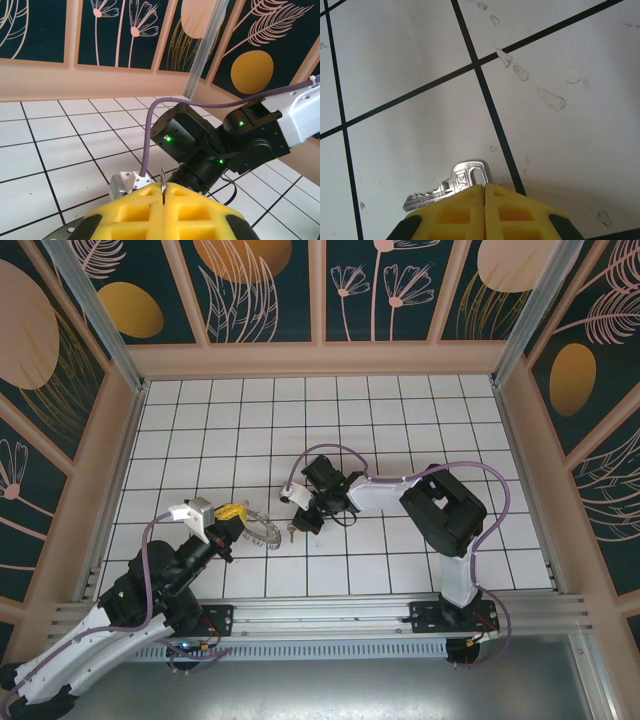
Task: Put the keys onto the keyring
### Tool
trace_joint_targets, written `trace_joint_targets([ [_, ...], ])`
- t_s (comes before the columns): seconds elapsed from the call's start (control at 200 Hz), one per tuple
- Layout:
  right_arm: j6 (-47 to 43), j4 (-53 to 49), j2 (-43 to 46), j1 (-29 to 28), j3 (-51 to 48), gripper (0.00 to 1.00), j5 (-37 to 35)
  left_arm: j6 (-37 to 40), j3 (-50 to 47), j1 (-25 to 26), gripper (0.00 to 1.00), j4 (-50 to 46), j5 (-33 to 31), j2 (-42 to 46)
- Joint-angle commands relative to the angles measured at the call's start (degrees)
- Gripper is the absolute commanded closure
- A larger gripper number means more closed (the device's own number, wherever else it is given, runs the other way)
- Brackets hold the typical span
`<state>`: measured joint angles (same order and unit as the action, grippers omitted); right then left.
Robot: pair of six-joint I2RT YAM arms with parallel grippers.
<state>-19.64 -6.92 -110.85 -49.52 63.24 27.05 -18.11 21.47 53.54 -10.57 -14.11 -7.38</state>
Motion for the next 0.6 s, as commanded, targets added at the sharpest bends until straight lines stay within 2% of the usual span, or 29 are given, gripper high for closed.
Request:
trace_joint_targets([
  [0.0,-1.1,-1.1,-0.4,-0.4,0.8,0.96,0.8,1.0,2.1,-0.1,1.0,1.3,-1.1,0.0],
  [0.08,-1.2,-0.8,0.1,-0.3,0.5,1.0,0.6,1.1,2.3,-0.1,1.0,1.2,-1.3,-0.2],
  [0.345,-1.3,0.8,5.1,0.5,-2.5,1.0,1.6,1.7,3.0,-0.1,1.0,0.9,-1.4,-1.1],
  [0.596,0.4,3.2,13.8,2.6,-8.1,1.0,5.0,3.2,3.9,0.0,1.0,1.7,-0.3,-4.3],
])
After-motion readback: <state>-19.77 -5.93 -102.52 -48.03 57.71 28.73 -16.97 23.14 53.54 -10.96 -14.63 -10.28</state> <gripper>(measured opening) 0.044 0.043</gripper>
